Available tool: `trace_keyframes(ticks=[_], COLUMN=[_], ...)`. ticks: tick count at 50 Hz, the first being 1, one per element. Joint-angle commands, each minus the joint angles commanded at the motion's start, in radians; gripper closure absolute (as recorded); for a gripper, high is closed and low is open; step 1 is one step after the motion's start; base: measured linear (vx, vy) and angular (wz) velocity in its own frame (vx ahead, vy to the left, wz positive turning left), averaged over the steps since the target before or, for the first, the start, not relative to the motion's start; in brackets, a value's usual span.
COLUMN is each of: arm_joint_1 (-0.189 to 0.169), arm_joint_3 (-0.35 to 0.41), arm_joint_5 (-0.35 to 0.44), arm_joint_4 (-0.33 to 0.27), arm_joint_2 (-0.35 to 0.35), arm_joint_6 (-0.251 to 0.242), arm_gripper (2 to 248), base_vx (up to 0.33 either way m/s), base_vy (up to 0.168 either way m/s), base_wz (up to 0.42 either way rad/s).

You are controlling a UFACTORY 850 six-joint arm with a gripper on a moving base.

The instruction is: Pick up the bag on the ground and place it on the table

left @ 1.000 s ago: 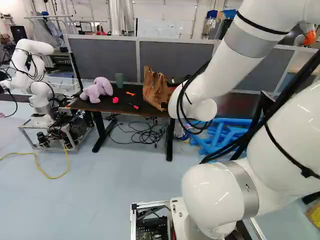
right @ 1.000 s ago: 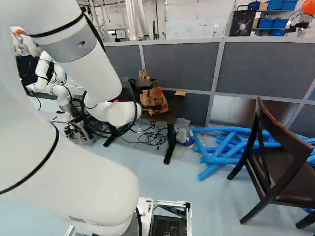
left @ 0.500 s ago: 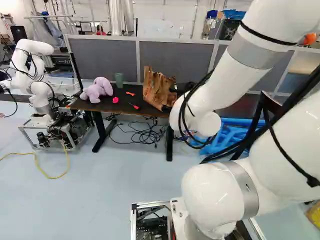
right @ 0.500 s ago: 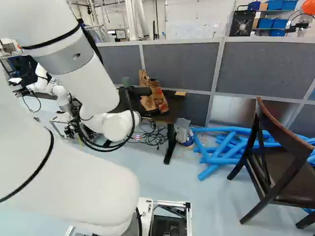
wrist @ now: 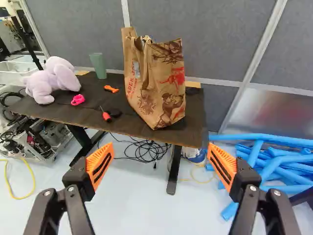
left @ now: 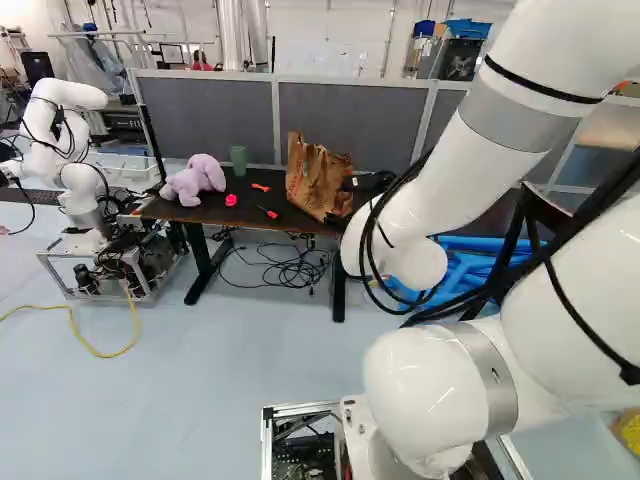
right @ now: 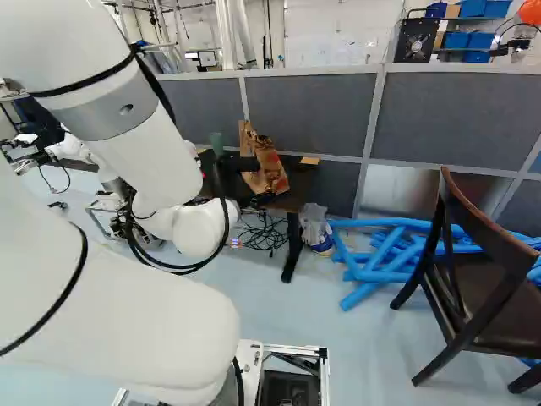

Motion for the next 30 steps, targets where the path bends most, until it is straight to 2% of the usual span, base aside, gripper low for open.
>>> trace_keyframes(ticks=[30], arm_joint_1=[0.0], arm_joint_3=[0.006], arm_joint_5=[0.009], arm_joint_4=[0.0], arm_joint_2=[0.002], arm_joint_6=[0.002], arm_gripper=[3], base_vx=[0.0], base_vy=[0.0], base_wz=[0.0])
